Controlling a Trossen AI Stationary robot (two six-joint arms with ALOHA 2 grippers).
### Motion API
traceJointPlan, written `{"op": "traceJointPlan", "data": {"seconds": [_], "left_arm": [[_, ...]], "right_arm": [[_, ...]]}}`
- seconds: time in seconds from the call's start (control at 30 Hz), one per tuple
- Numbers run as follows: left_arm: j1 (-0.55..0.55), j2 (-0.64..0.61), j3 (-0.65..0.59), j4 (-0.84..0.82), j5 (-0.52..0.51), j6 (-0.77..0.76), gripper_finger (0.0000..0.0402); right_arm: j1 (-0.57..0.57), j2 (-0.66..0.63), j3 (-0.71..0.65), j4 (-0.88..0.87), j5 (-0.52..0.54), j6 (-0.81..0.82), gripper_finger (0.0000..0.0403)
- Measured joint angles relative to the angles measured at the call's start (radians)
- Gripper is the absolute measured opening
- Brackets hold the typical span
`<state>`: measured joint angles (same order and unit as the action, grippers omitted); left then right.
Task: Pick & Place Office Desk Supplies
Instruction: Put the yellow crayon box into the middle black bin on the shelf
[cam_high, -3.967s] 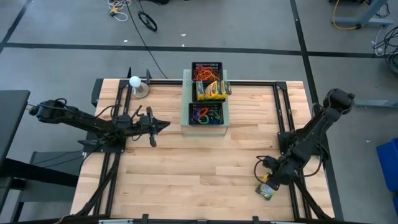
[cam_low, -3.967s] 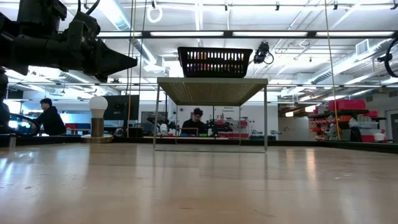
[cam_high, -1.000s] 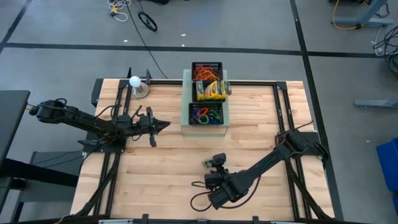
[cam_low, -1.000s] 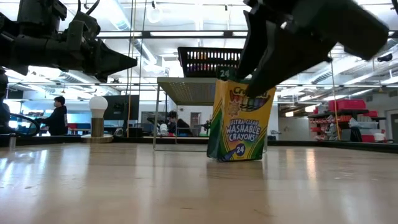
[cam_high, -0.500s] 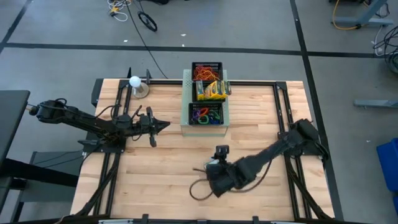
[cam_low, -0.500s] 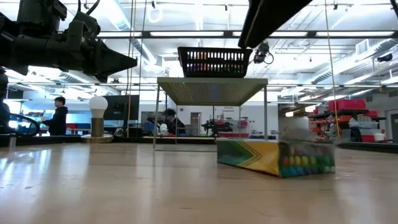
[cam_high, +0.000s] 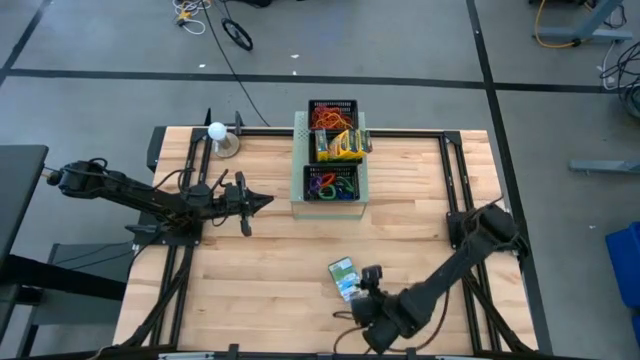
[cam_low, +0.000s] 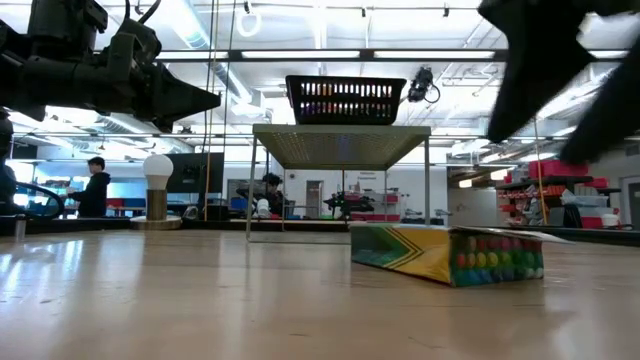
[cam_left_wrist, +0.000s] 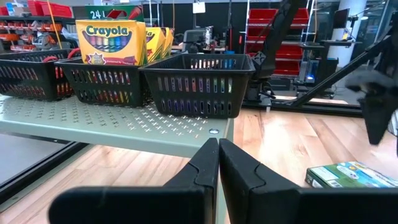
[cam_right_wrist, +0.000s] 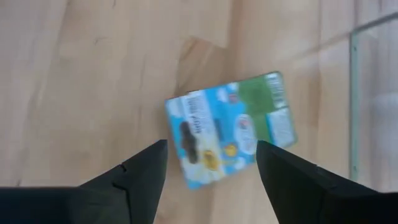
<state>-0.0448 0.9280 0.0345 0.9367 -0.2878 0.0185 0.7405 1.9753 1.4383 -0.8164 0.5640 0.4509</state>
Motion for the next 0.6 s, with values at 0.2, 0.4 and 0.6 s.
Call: {"op": "traceJointPlan", "data": {"seconds": [0.2,0.4,0.6], "left_arm": [[0.000,0.000,0.000,-0.001,0.000,0.000,0.0021],[0.000,0.000,0.000,0.000,0.000,0.000,0.0021],[0.000,0.000,0.000,0.000,0.000,0.000,0.0021]], "right_arm": [[0.013,0.104,-0.013,0.026,0.064,-0.059,0.0242],[0.001,0.158,-0.013,0.022,0.096,-0.109,0.0212],[-0.017,0.164,-0.012,0.033,0.112,-0.109,0.0122]]}}
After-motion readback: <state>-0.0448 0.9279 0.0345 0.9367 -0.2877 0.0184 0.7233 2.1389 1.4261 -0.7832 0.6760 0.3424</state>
